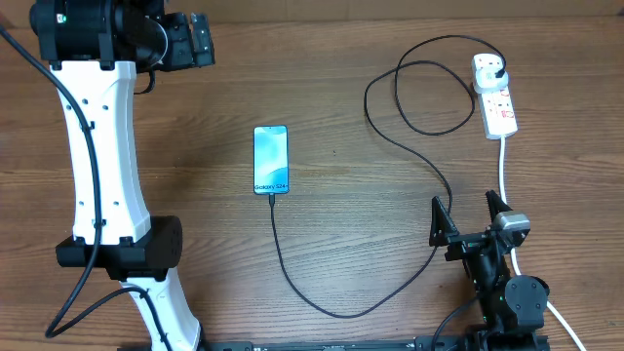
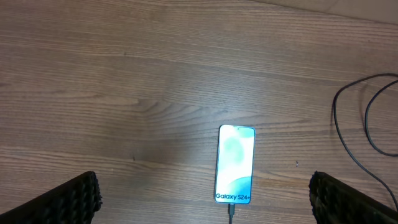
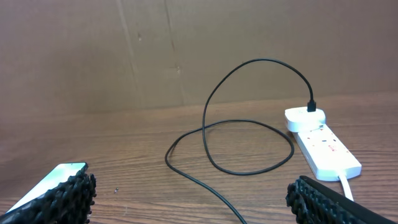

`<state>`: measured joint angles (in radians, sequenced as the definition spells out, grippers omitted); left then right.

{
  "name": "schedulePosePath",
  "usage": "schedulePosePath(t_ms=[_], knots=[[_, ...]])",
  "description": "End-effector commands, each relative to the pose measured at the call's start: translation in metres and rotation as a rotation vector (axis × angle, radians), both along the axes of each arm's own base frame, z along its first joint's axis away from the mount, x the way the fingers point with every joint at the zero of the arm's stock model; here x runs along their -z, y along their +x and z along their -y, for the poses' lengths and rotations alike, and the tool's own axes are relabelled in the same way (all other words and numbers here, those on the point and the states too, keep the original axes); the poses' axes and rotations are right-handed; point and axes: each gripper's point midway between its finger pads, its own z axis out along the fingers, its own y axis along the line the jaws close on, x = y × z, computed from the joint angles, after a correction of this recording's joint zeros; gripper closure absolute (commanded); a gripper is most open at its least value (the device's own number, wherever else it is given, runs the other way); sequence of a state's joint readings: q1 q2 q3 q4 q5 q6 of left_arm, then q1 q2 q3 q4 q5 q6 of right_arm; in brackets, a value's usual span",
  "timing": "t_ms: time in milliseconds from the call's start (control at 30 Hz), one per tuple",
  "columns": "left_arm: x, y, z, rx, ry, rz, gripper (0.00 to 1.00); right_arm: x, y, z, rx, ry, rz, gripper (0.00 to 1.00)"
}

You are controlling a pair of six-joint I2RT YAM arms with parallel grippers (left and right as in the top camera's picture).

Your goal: Plug charger to phone and switch on socket

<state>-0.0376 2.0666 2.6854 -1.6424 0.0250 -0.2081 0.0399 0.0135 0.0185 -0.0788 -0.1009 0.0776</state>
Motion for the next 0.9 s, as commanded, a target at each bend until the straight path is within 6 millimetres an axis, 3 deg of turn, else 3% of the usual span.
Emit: schedulePosePath(t_ms=[0,867], knots=[[-0.0118,-0.0038,-0.0031,-0.015,-0.001,0.032,0.0,0.0017,-0.0004,-0.0028,-0.014,0.004,0.004,0.0],[-0.0084,-0.0049,-0.0033,-0.009,0.004,0.017,0.0,0.0017,-0.0004,-0.0028,-0.014,0.004,0.004,0.0]])
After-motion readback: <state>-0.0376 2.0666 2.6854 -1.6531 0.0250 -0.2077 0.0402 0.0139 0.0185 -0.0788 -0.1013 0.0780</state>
